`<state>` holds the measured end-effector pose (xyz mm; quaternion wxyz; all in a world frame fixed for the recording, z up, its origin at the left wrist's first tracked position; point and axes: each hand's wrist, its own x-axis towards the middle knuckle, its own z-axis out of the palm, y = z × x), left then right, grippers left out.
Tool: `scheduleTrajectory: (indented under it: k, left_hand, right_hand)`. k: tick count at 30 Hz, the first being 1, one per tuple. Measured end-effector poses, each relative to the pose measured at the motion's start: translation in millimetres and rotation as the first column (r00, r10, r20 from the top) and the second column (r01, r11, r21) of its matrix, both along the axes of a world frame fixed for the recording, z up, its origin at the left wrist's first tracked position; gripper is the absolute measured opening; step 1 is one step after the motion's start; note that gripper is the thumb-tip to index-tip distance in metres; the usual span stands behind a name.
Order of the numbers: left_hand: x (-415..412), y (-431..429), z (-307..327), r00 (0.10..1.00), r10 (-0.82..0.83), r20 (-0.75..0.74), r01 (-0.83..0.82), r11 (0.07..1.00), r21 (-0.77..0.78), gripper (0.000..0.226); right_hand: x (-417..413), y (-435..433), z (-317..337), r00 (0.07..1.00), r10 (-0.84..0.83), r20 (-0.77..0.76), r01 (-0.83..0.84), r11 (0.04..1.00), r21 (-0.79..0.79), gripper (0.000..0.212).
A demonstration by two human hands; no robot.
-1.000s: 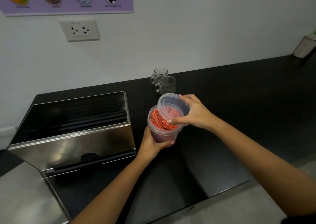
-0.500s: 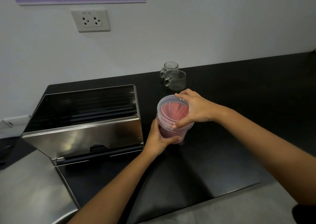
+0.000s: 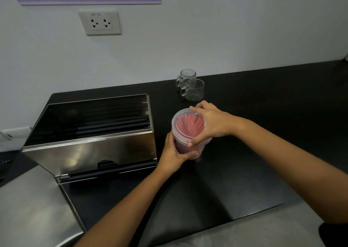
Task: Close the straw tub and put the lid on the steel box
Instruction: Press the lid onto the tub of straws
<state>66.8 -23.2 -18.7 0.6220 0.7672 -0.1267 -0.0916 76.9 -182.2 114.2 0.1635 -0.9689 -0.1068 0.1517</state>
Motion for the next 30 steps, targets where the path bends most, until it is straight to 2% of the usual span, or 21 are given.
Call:
scheduleTrajectory:
  k: [19, 27, 30]
  left_hand:
    - [0.9, -0.3, -1.5, 1.0, 0.002, 0.009, -0.002, 1.0, -0.017, 0.095]
    - [0.8, -0.6, -3.5, 1.0, 0.02, 0.004, -0.02, 0.999, -0.025, 0.085]
    - [0.5, -1.1, -3.2, 1.0, 0.012, -0.008, -0.012, 1.0, -0.029, 0.086]
  right_hand:
    - [0.4, 6.8, 3.1, 0.999, 0.03, 0.038, -0.025, 0.993, -0.114, 0.116]
    - [-2.9, 14.3, 5.4, 0.995, 0.001, 0.104, 0.024, 0.97, -0.243, 0.117]
    - [-2.2, 15.1, 11.3, 0.998, -0.023, 0.059, 0.037, 0.969, -0.243, 0.12]
